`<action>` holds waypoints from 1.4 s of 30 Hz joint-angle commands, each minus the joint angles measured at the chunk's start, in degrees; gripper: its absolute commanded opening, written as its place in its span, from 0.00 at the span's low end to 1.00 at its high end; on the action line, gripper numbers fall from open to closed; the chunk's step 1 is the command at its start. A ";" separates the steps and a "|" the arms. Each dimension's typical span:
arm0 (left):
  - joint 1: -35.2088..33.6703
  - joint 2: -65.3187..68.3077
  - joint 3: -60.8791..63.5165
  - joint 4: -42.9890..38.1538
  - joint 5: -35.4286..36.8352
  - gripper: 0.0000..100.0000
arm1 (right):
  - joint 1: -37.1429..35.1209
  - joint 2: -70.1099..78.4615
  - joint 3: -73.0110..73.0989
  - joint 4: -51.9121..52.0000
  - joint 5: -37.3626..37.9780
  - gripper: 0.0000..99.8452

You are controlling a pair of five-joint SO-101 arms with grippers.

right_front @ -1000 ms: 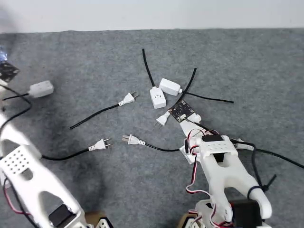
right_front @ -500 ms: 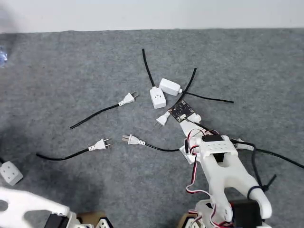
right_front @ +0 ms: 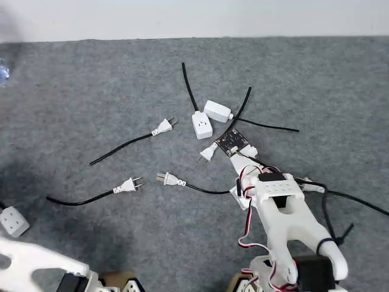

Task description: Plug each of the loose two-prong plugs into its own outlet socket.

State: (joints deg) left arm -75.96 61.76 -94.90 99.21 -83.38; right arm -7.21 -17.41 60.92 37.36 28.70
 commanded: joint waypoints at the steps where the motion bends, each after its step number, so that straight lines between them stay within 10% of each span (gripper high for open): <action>1: 6.24 -6.24 -1.01 1.49 26.20 0.35 | -0.13 -0.04 -0.09 -0.92 -0.18 0.11; 8: 8.09 -7.91 6.46 1.85 61.80 0.35 | -5.67 -2.95 -8.44 7.43 0.97 0.23; 18: 20.04 -19.43 46.64 1.58 63.65 0.35 | -26.42 -6.73 -41.76 47.16 8.62 0.23; 33: 38.33 -69.45 95.69 -0.35 63.21 0.35 | -18.33 -0.40 -49.14 42.51 17.49 0.23; 42: 40.26 -85.98 135.08 -26.90 63.65 0.35 | -13.32 23.34 -59.96 42.24 17.58 0.23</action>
State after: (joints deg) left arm -36.75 -18.33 26.15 84.44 -20.35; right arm -21.19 1.49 5.80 80.62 45.58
